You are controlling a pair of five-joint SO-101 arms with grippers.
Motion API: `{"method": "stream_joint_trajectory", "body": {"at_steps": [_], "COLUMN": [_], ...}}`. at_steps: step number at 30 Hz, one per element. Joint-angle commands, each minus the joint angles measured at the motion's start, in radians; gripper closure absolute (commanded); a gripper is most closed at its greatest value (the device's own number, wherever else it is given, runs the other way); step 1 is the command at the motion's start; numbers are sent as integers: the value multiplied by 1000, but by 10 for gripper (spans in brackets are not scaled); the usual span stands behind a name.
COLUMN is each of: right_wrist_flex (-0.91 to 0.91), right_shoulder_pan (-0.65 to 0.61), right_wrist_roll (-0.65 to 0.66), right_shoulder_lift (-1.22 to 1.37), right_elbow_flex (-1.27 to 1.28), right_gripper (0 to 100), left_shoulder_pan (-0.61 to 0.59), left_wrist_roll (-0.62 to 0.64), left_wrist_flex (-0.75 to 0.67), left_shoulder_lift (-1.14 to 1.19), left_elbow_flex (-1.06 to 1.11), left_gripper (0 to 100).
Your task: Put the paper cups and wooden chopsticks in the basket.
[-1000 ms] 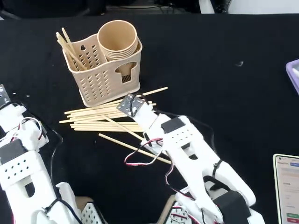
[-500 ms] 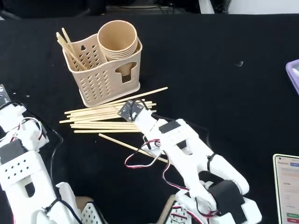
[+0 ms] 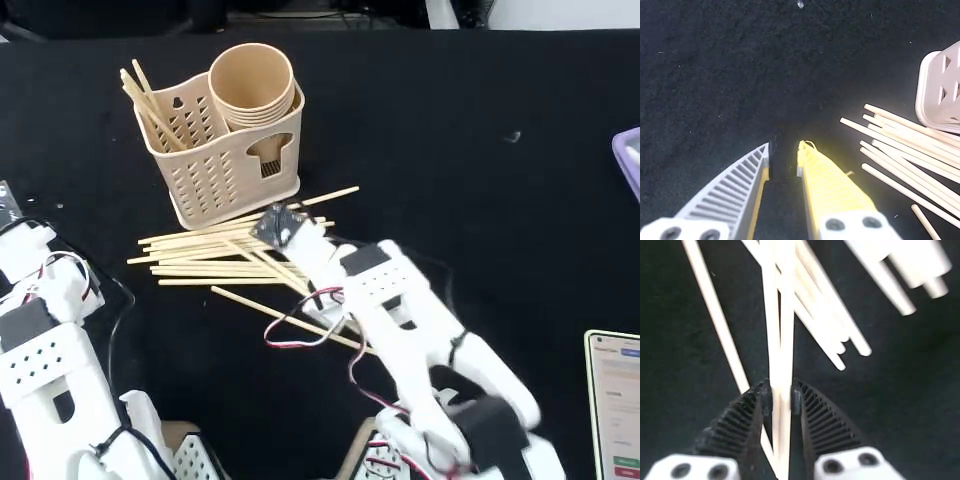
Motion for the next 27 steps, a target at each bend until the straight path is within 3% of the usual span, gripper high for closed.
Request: {"method": "stream_joint_trajectory", "body": {"at_steps": [1, 8, 13, 16, 22, 27], "right_wrist_flex": [121, 232, 153, -61, -674, -1000], "right_shoulder_pan": [5, -23, -193, -253, -255, -253], "right_wrist_roll": [12, 3, -87, -150, -319, -347], "right_shoulder_lift": [-174, -414, -438, -401, -219, -30], "right_elbow_flex": [-110, -332, -486, -512, -484, -538], "right_gripper": [988, 988, 988, 988, 987, 987], "left_shoulder_pan": [1, 2, 2, 2, 2, 2], "left_wrist_roll": [-3, -3, -3, -3, -3, -3], "left_wrist_flex": [-9, -9, -9, -9, -9, -9], "left_shoulder_lift": [-17, -17, -17, -17, -17, -17], "left_elbow_flex": [-10, -12, -12, -8, -7, -7], "left_gripper": [898, 898, 898, 898, 898, 898]}}
